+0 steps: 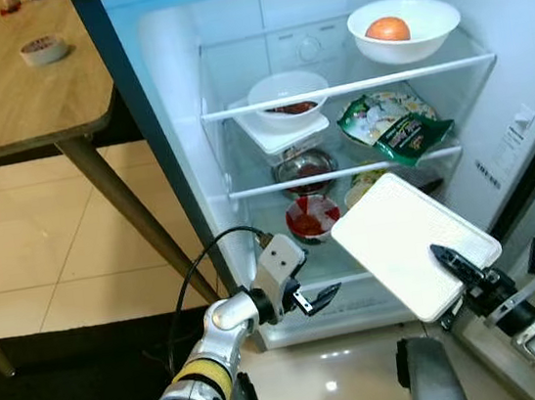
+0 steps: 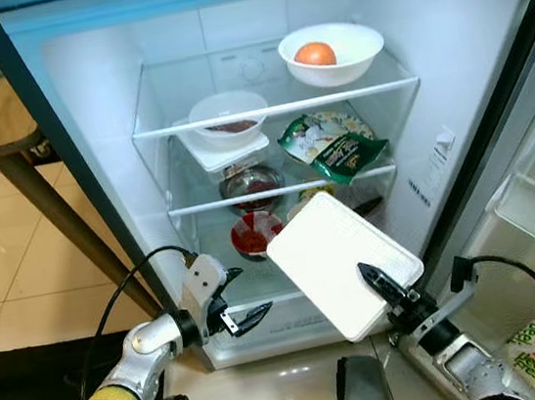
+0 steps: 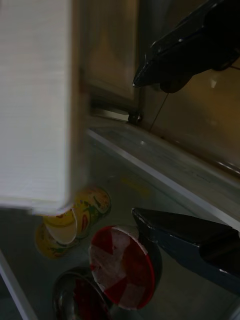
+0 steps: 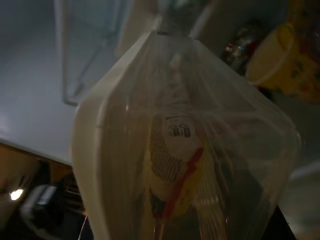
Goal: Restocking fridge
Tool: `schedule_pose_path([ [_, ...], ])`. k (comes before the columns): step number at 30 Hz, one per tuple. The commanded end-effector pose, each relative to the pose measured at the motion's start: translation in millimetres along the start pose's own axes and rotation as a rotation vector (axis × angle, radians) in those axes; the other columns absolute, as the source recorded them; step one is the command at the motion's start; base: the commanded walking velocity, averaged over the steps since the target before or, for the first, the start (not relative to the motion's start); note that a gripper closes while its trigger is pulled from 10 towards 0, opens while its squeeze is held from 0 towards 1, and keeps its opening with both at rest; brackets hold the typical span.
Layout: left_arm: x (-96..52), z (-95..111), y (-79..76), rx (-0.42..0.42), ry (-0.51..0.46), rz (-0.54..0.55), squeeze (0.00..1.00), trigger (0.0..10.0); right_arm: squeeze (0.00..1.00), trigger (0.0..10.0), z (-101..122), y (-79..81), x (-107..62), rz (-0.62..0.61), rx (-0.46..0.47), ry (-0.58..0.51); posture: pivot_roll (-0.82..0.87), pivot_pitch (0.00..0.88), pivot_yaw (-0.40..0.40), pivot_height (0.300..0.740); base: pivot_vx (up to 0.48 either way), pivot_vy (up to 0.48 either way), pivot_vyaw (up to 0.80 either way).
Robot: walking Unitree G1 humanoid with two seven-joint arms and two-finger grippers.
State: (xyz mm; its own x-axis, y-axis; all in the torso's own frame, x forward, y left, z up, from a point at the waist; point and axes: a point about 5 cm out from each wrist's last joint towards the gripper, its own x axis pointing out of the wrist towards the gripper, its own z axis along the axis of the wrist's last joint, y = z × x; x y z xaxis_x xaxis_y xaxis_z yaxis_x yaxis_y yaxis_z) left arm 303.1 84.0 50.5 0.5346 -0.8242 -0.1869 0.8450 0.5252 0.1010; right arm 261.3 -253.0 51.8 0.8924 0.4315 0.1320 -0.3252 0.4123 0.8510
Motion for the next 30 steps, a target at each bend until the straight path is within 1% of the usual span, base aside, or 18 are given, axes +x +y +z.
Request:
schedule_pose_path([
  [1, 0.7, 1.6, 0.0, 0.002, -0.013, 0.003, 0.00, 10.0, 0.00, 10.0, 7.5, 8.3, 5.3, 0.055, -0.005, -0.038, -0.08, 0.000, 0.038, 0.447, 0.000, 0.000, 0.00],
  [2, 0.7, 1.6, -0.1, 0.001, -0.013, 0.003, 0.00, 10.0, 0.00, 10.0, 10.4, 13.7, 9.7, 0.078, -0.020, -0.042, -0.08, 0.000, 0.038, 0.447, 0.000, 0.000, 0.00],
  [3, 0.9, 2.0, 0.0, 0.001, -0.015, 0.004, 0.00, 10.0, 0.00, 10.0, 15.7, 19.5, 18.9, 0.088, -0.038, -0.053, -0.08, 0.000, 0.040, 0.447, 0.000, 0.000, 0.00],
  [4, 0.9, 2.0, 0.0, 0.001, -0.015, 0.004, 0.00, 10.0, 0.00, 10.0, 15.7, 19.5, 18.9, 0.088, -0.038, -0.053, -0.08, 0.000, 0.040, 0.447, 0.000, 0.000, 0.00],
  [5, 1.4, 3.2, 0.5, 0.001, -0.021, 0.005, 0.00, 10.0, 0.00, 10.0, 24.0, 25.4, 31.4, 0.084, -0.060, -0.080, -0.08, 0.000, 0.040, 0.447, 0.000, 0.000, 0.00],
  [7, 2.0, 4.7, 1.1, 0.002, -0.028, 0.008, 0.00, 10.0, 0.00, 10.0, 34.9, 32.7, 47.2, 0.072, -0.074, -0.117, -0.08, 0.000, 0.040, 0.447, 0.000, 0.000, 0.00],
  [8, 2.0, 4.7, 1.1, 0.002, -0.028, 0.008, 0.00, 10.0, 0.00, 10.0, 34.9, 32.7, 47.2, 0.072, -0.074, -0.117, -0.08, 0.000, 0.040, 0.447, 0.000, 0.000, 0.00],
  [12, 2.1, 5.8, 1.9, 0.007, -0.032, 0.011, 0.00, 10.0, 0.00, 10.0, 48.4, 39.4, 74.8, -0.014, -0.076, -0.164, -0.06, 0.000, 0.035, 0.447, 0.000, 0.000, 0.00],
  [15, 1.8, 5.5, 1.7, 0.008, -0.032, 0.012, 0.00, 10.0, 0.00, 10.0, 51.3, 40.8, 79.8, -0.032, -0.080, -0.179, -0.06, 0.000, 0.035, 0.447, 0.000, 0.000, 0.00],
  [18, 0.8, 4.6, 1.5, 0.008, -0.031, 0.014, 0.00, 10.0, 0.00, 10.0, 56.8, 48.4, 94.9, -0.075, -0.058, -0.213, -0.05, 0.000, 0.031, 0.447, 0.000, 0.000, 0.00],
  [19, 0.8, 4.6, 1.5, 0.008, -0.031, 0.014, 0.00, 10.0, 0.00, 10.0, 56.8, 48.4, 94.9, -0.075, -0.058, -0.213, -0.05, 0.000, 0.031, 0.447, 0.000, 0.000, 0.00],
  [20, 0.6, 4.6, 1.7, 0.007, -0.032, 0.016, 0.00, 10.0, 0.00, 10.0, 57.3, 51.4, 104.8, -0.116, -0.055, -0.227, -0.05, 0.000, 0.029, 0.447, 0.000, 0.000, 0.00],
  [21, 0.6, 4.5, 1.7, 0.006, -0.032, 0.016, 0.00, 10.0, 0.00, 10.0, 57.0, 52.3, 108.1, -0.125, -0.051, -0.233, -0.05, 0.000, 0.029, 0.447, 0.000, 0.000, 0.00],
  [24, 0.8, 4.4, 1.2, 0.006, -0.032, 0.015, 0.00, 10.0, 0.00, 10.0, 57.5, 53.1, 111.5, -0.136, -0.042, -0.244, -0.05, 0.000, 0.029, 0.447, 0.000, 0.000, 0.00],
  [26, 2.1, 4.9, 0.0, 0.007, -0.034, 0.010, 0.00, 10.0, 0.00, 10.0, 59.8, 55.7, 120.3, -0.151, 0.005, -0.278, -0.05, 0.000, 0.029, 0.447, 0.000, 0.000, 0.00],
  [27, 2.1, 4.9, 0.0, 0.007, -0.034, 0.010, 0.00, 10.0, 0.00, 10.0, 59.8, 55.7, 120.3, -0.151, 0.005, -0.278, -0.05, 0.000, 0.029, 0.447, 0.000, 0.000, 0.00],
  [28, 3.4, 5.7, -0.7, 0.007, -0.037, 0.007, 0.00, 10.0, 0.00, 10.0, 59.1, 61.0, 131.4, -0.152, 0.045, -0.298, -0.05, 0.000, 0.027, 0.447, 0.000, 0.000, 0.00],
  [30, 3.8, 6.0, -1.1, 0.008, -0.039, 0.006, 0.00, 10.0, 0.00, 10.0, 58.4, 63.1, 136.0, -0.155, 0.055, -0.302, -0.04, 0.000, 0.025, 0.447, 0.000, 0.000, 0.00],
])
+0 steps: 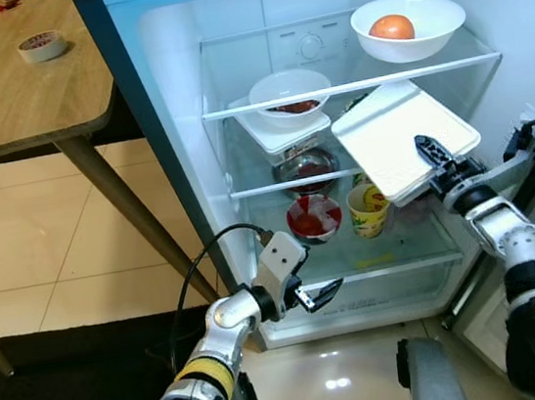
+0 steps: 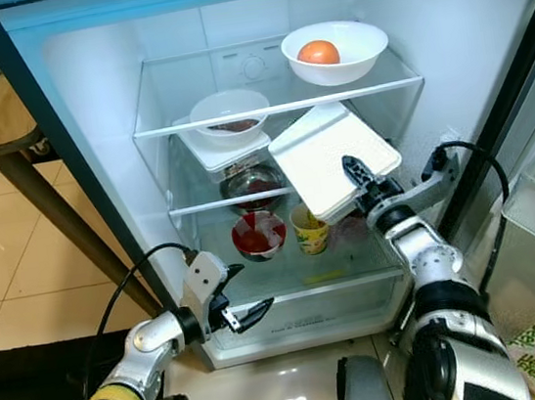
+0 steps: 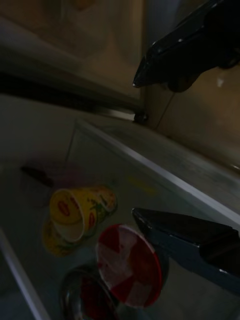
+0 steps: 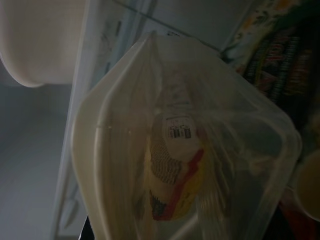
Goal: Restocking fridge
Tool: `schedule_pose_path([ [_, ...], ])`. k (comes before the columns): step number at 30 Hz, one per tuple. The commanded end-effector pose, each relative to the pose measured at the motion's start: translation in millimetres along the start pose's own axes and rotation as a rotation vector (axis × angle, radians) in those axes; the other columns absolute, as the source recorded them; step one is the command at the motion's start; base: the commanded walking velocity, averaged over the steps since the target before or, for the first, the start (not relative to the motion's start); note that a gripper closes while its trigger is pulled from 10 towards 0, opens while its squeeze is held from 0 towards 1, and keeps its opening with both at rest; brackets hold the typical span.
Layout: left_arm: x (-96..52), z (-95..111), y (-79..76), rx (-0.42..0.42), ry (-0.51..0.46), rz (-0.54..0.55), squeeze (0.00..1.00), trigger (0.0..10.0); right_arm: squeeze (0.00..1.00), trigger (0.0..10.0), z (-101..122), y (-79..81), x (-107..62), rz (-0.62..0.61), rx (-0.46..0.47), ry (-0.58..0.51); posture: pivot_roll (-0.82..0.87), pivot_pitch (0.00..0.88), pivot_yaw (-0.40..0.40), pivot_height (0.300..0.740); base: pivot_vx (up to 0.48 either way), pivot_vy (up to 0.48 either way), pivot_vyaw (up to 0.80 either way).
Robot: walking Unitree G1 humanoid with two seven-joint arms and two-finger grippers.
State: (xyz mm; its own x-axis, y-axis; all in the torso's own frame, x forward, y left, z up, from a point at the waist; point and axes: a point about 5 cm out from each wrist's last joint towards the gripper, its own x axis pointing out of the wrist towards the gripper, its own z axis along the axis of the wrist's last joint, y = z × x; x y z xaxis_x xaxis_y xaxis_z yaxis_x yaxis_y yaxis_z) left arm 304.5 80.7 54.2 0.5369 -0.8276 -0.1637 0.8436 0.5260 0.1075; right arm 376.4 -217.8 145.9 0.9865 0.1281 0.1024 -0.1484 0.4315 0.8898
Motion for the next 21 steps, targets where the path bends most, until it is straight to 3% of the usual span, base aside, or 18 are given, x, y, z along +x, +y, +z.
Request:
schedule_pose_path([
  [1, 1.2, 1.8, -1.2, 0.002, -0.017, 0.003, 0.00, 10.0, 0.00, 10.0, -0.1, 8.7, 7.3, 0.017, 0.029, -0.036, -0.04, 0.000, 0.025, 0.447, 0.000, 0.000, 0.00],
  [12, 0.7, 6.6, -1.1, -0.004, -0.065, 0.021, 0.00, 10.0, 0.00, 10.0, -0.5, 22.2, 25.7, -0.084, 0.077, -0.117, 0.00, 0.000, 0.017, 0.447, 0.000, 0.000, 0.00],
  [21, -6.3, 32.0, 6.5, -0.038, -0.262, 0.151, 0.00, 10.0, 0.00, 10.0, 1.6, 32.4, 34.4, -0.130, 0.117, -0.166, 0.11, 0.072, -0.002, 0.447, 0.000, 0.000, 0.00],
])
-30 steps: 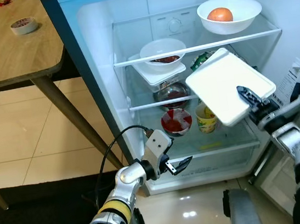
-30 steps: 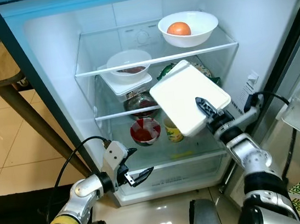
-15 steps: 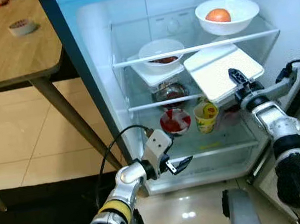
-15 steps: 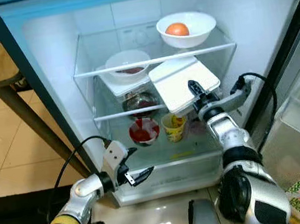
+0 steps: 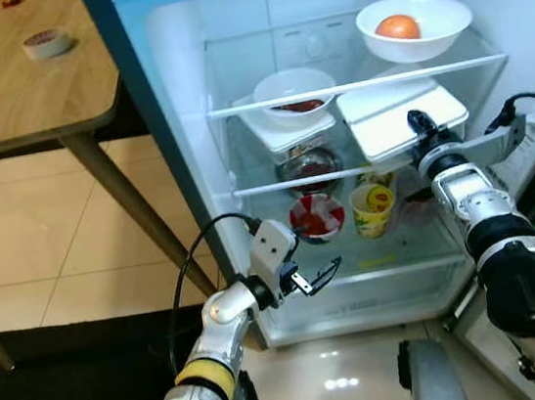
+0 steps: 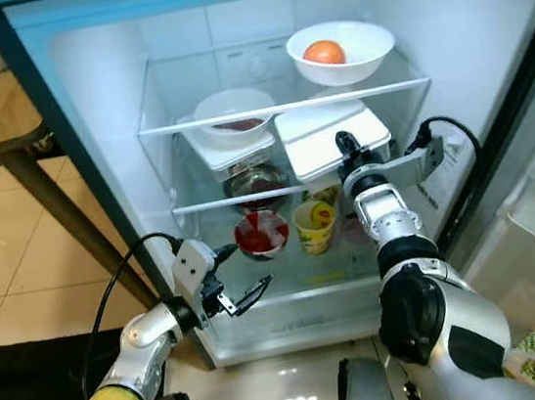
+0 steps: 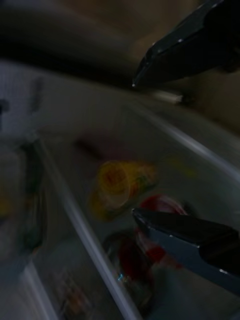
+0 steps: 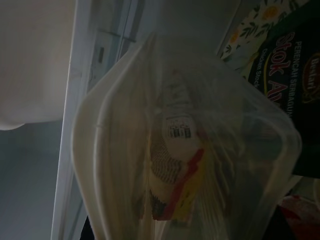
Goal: Restocking fridge
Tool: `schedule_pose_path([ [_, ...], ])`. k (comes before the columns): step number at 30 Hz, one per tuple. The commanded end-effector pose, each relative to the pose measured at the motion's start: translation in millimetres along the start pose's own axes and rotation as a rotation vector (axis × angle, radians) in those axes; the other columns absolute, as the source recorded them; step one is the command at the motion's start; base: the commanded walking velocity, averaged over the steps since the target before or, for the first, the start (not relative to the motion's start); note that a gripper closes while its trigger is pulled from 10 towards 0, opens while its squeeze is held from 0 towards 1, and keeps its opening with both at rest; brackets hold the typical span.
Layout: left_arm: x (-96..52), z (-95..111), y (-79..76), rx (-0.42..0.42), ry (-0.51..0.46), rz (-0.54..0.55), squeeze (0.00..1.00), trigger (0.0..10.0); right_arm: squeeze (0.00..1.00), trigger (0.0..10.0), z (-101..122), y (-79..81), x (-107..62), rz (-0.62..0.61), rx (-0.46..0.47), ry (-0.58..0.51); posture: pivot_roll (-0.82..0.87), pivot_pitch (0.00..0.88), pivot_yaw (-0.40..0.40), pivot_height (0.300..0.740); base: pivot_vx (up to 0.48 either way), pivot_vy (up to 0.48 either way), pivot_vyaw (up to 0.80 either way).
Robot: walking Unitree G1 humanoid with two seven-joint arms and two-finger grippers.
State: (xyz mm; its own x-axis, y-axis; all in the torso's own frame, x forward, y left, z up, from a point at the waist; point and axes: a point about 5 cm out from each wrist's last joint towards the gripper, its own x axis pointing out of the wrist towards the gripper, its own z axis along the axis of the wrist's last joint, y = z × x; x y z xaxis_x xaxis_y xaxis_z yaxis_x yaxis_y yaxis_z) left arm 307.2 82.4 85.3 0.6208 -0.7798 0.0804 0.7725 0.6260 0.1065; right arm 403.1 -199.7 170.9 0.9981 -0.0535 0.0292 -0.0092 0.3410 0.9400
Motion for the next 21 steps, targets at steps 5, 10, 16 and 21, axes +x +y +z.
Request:
schedule_pose_path([
  [5, -5.0, 18.2, -1.5, -0.056, -0.126, 0.088, 0.00, 10.0, 0.00, 10.0, 6.7, 15.7, 6.1, 0.021, 0.043, -0.053, 0.14, 0.128, -0.005, 0.447, 0.000, 0.000, 0.00],
  [10, -7.7, 37.6, -4.5, -0.049, -0.196, 0.115, 0.00, 10.0, 0.00, 10.0, 11.6, 27.0, 9.9, 0.039, 0.077, -0.082, 0.18, 0.199, -0.014, 0.447, 0.000, 0.000, 0.00],
  [16, -10.0, 53.7, -6.7, -0.049, -0.236, 0.130, 0.00, 10.0, 0.00, 10.0, 13.9, 31.2, 11.3, 0.038, 0.080, -0.097, 0.19, 0.231, -0.015, 0.447, 0.000, 0.000, 0.00],
  [21, -14.6, 72.3, -16.1, -0.054, -0.258, 0.123, 0.00, 10.0, 0.00, 10.0, 20.3, 29.1, 10.7, 0.027, 0.076, -0.123, 0.22, 0.312, -0.004, 0.447, 0.000, 0.000, 0.00],
])
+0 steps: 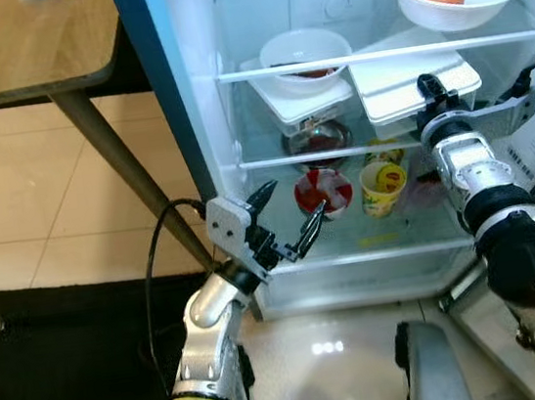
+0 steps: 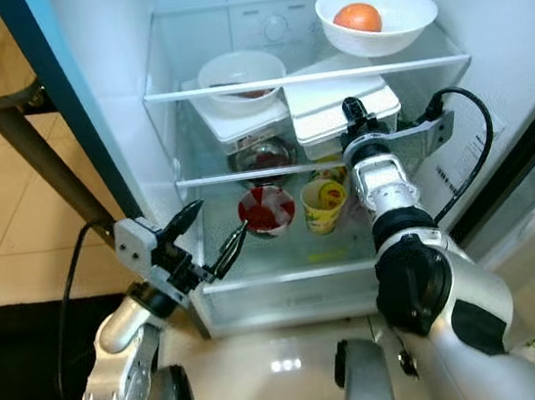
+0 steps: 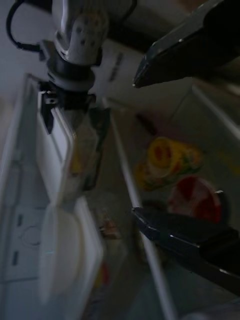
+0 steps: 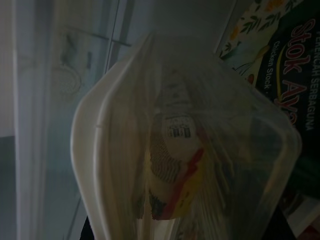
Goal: Restocking fridge
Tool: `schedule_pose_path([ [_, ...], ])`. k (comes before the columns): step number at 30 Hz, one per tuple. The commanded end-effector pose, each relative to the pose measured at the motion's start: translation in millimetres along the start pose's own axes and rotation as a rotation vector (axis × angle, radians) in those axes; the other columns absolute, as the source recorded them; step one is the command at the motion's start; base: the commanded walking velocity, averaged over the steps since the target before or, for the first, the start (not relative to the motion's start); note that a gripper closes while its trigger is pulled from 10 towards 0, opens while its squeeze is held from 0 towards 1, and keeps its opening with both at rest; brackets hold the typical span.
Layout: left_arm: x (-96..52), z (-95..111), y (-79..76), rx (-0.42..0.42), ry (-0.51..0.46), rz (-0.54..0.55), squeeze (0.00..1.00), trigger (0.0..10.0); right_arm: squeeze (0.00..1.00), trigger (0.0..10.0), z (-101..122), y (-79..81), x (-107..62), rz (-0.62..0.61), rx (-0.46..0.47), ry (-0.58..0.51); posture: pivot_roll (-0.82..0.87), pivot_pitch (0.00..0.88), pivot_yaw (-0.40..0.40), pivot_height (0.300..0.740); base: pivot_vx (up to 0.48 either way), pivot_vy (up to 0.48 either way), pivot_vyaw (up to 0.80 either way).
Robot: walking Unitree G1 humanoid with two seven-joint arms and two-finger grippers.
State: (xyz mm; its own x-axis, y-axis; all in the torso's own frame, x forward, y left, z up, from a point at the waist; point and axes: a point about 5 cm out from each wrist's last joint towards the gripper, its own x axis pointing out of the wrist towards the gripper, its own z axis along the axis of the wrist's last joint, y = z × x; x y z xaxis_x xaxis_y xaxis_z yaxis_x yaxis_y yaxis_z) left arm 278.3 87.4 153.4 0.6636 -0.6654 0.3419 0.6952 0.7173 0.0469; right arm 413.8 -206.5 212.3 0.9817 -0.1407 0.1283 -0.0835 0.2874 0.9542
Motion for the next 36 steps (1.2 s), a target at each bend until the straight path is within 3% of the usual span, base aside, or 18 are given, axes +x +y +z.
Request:
schedule_pose_path([
  [1, 2.2, 3.8, -4.7, -0.017, 0.001, -0.008, 0.00, 10.0, 0.00, 10.0, 4.1, -8.1, -2.1, -0.044, 0.007, -0.017, 0.22, 0.325, -0.003, 0.447, 0.000, 0.000, 0.00],
  [8, 7.1, 29.6, -3.5, 0.001, -0.033, -0.004, 0.00, 10.0, 0.00, 10.0, 20.5, -8.1, -1.3, -0.049, -0.009, -0.056, 0.23, 0.395, 0.008, 0.447, 0.000, 0.000, 0.00],
  [19, 13.1, 48.6, -14.5, -0.023, -0.056, -0.013, 0.00, 10.0, 0.00, 10.0, 24.4, 14.6, 6.3, 0.009, 0.016, -0.080, 0.26, 0.439, 0.003, 0.447, 0.000, 0.000, 0.00],
  [20, 12.7, 51.1, -17.4, -0.026, -0.056, -0.014, 0.00, 10.0, 0.07, 10.0, 25.7, 21.3, 8.3, 0.024, 0.024, -0.088, 0.27, 0.437, 0.001, 0.447, 0.000, 0.000, 0.00],
  [21, 12.7, 51.1, -17.4, -0.026, -0.056, -0.014, 0.00, 10.0, 0.07, 10.0, 25.7, 21.3, 8.3, 0.024, 0.024, -0.088, 0.27, 0.437, 0.001, 0.447, 0.000, 0.000, 0.00],
  [22, 12.4, 53.1, -19.4, -0.027, -0.057, -0.015, 0.00, 10.0, 0.23, 10.0, 26.7, 27.3, 9.9, 0.041, 0.037, -0.095, 0.27, 0.437, -0.001, 0.447, 0.000, 0.000, 0.00],
  [23, 12.2, 54.5, -20.5, -0.028, -0.058, -0.016, 0.00, 10.0, 0.63, 10.0, 27.3, 31.7, 11.0, 0.054, 0.045, -0.099, 0.27, 0.437, -0.001, 0.447, 0.000, 0.000, 0.00],
  [24, 12.2, 54.5, -20.5, -0.028, -0.058, -0.016, 0.00, 10.0, 0.63, 10.0, 27.3, 31.7, 11.0, 0.054, 0.045, -0.099, 0.27, 0.437, -0.001, 0.447, 0.000, 0.000, 0.00],
  [25, 12.5, 57.1, -21.9, -0.029, -0.062, -0.018, 0.00, 10.0, 1.00, 10.0, 28.4, 38.4, 12.7, 0.074, 0.062, -0.105, 0.28, 0.432, -0.004, 0.447, 0.000, 0.000, 0.00],
  [27, 13.3, 60.2, -23.8, -0.029, -0.067, -0.022, 0.00, 10.0, 1.00, 10.0, 30.1, 47.7, 14.8, 0.097, 0.068, -0.111, 0.28, 0.426, -0.010, 0.447, 0.000, 0.000, 0.00],
  [36, 16.9, 62.1, -22.8, -0.034, -0.059, -0.016, 0.00, 10.0, 1.00, 10.0, 27.6, 56.2, 16.8, 0.108, 0.036, -0.094, 0.26, 0.400, -0.021, 0.447, 0.000, 0.000, 0.00],
])
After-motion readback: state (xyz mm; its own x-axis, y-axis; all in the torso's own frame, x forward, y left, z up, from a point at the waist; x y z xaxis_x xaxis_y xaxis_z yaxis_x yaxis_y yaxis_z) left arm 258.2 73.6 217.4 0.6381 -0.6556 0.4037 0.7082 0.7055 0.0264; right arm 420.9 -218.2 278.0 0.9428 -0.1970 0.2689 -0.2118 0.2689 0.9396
